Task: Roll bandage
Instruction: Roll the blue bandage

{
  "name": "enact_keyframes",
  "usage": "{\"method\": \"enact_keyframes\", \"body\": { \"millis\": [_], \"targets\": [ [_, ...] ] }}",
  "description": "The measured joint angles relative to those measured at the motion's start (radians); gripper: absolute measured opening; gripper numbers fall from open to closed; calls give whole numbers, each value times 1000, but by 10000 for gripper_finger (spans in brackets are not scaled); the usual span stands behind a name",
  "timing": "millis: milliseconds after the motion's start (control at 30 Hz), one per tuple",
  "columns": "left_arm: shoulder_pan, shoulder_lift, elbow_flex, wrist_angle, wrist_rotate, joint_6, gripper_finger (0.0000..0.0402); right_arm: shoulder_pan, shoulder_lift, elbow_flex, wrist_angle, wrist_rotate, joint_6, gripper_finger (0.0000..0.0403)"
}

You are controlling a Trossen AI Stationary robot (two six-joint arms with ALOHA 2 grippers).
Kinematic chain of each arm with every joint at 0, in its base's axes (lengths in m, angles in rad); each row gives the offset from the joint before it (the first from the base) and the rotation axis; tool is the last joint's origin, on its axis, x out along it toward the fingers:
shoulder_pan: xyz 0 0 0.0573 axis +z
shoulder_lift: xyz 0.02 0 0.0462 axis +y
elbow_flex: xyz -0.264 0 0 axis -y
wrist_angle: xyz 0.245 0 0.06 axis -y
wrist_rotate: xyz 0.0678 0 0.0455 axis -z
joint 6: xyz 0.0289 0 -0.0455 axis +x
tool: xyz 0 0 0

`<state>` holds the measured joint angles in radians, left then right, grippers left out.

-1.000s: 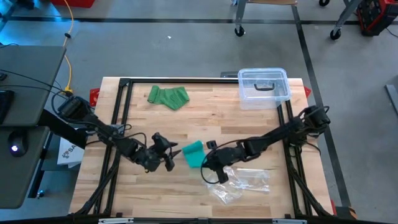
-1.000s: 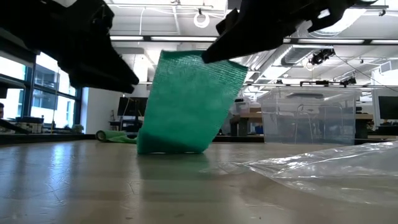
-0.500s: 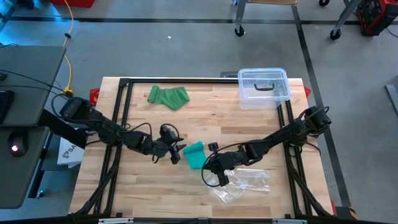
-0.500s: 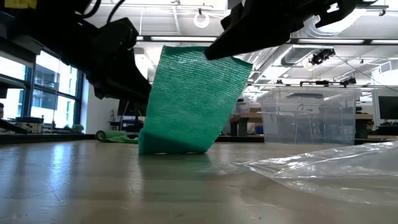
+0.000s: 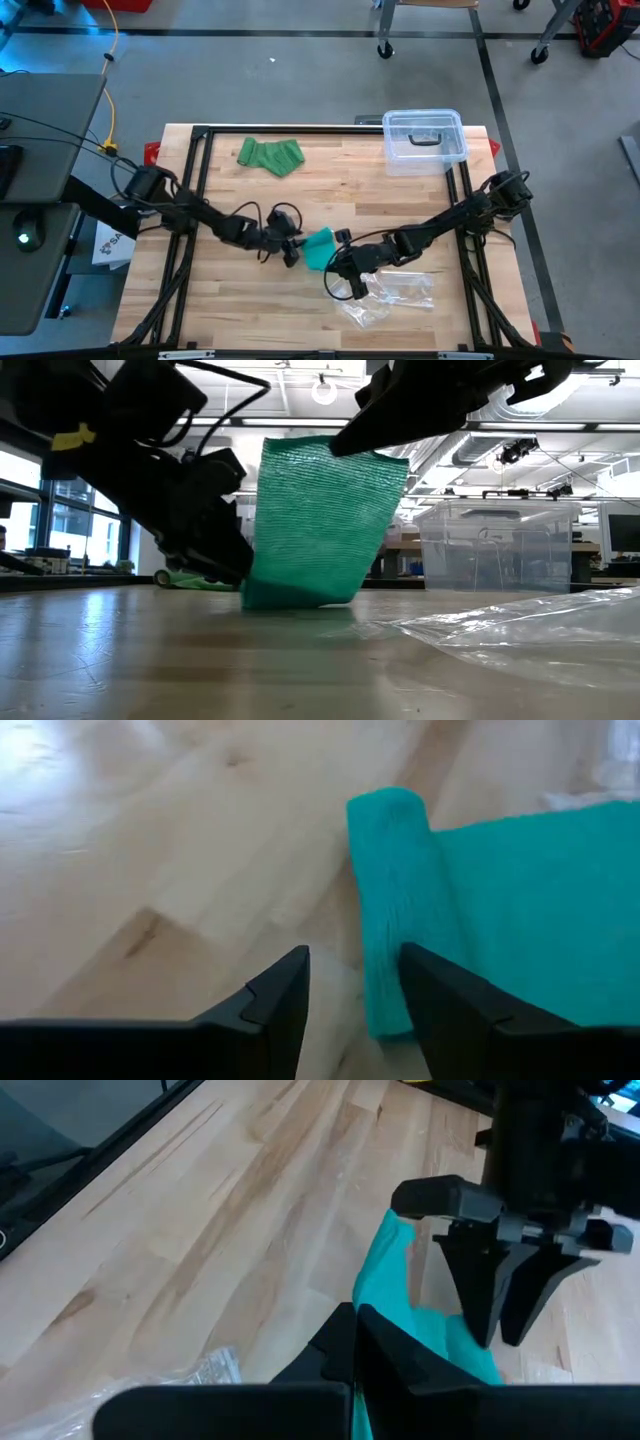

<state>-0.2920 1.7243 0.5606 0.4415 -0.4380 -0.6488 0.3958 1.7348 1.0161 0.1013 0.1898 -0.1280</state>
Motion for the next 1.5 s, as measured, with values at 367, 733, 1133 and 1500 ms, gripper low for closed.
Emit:
{"method": "enact_keyframes", "body": {
  "millis": [367, 733, 1133, 1500],
  "targets": [
    [-52, -14, 0, -27, -2, 122, 8, 6, -26, 0, -31, -9, 105, 0],
    [-127, -12, -2, -81, -27, 129, 1, 6, -18, 147, -160, 11, 103, 0],
    [-168, -23, 62, -236, -104, 205, 1, -33, -18, 199, -210, -12, 99, 0],
    [-214, -158, 59, -196, 47, 353, 54, -77, -18, 199, -219, -11, 102, 0]
  ]
}}
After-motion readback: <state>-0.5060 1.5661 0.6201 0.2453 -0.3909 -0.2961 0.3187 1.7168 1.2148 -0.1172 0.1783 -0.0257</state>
